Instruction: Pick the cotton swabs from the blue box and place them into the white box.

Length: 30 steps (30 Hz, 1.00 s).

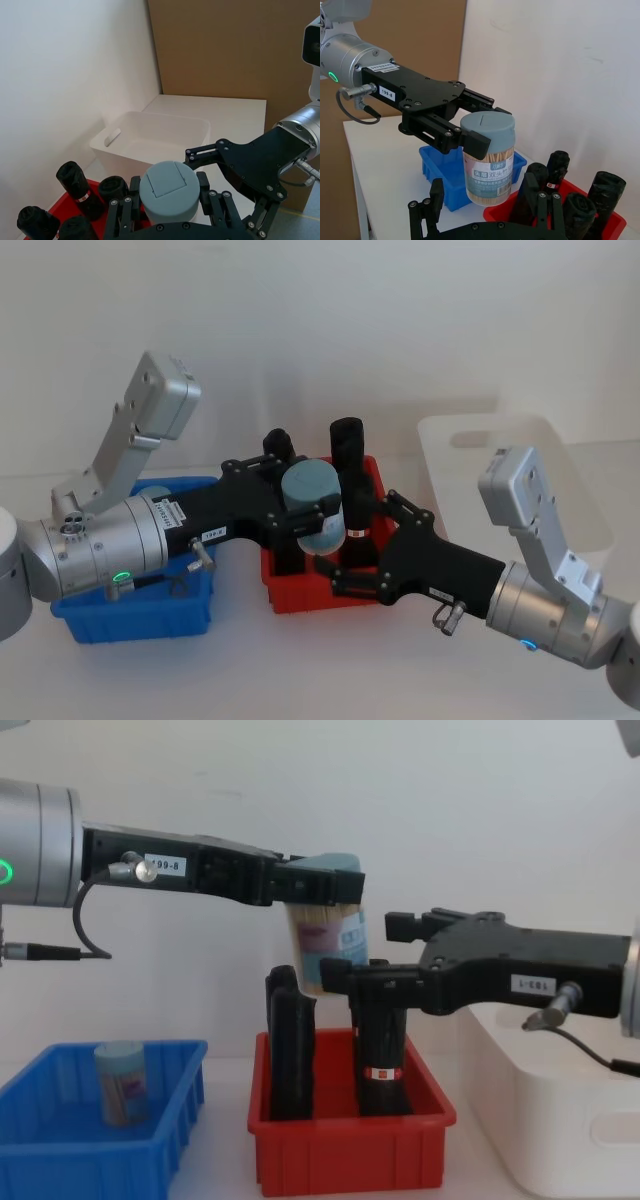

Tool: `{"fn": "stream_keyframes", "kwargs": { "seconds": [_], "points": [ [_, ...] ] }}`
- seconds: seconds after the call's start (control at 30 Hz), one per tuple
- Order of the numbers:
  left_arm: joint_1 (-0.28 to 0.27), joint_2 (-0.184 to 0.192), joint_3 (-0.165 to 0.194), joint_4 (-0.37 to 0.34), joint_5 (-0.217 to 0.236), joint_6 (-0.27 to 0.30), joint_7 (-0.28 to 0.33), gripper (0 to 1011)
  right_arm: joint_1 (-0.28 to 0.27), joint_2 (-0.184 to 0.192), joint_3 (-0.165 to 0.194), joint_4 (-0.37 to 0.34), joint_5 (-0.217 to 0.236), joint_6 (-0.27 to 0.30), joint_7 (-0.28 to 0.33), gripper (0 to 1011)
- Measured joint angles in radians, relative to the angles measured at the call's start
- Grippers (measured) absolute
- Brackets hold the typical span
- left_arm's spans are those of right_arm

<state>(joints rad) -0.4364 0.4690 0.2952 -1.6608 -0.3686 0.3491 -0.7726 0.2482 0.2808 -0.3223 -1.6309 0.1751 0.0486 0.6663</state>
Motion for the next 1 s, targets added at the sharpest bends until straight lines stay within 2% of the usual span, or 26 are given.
{"fn": "stream_keyframes", "kwargs": {
  "seconds": [0.6,0.83,0.93,0.97,1.0],
  "points": [
    [0.000,0.000,0.000,0.000,0.000,0.000,0.000,671,0.060,-0.037,-0.021,0.072,-0.030,-0.005,0.018,996],
    [0.000,0.000,0.000,0.000,0.000,0.000,0.000,671,0.076,-0.043,-0.023,0.093,-0.032,-0.008,0.015,835],
    [0.000,0.000,0.000,0.000,0.000,0.000,0.000,671,0.082,-0.044,-0.024,0.099,-0.031,-0.010,0.015,746],
    [0.000,0.000,0.000,0.000,0.000,0.000,0.000,671,0.083,-0.045,-0.024,0.101,-0.031,-0.011,0.016,688],
    [0.000,0.000,0.000,0.000,0.000,0.000,0.000,671,0.083,-0.045,-0.024,0.101,-0.031,-0.011,0.016,677]
  ]
}}
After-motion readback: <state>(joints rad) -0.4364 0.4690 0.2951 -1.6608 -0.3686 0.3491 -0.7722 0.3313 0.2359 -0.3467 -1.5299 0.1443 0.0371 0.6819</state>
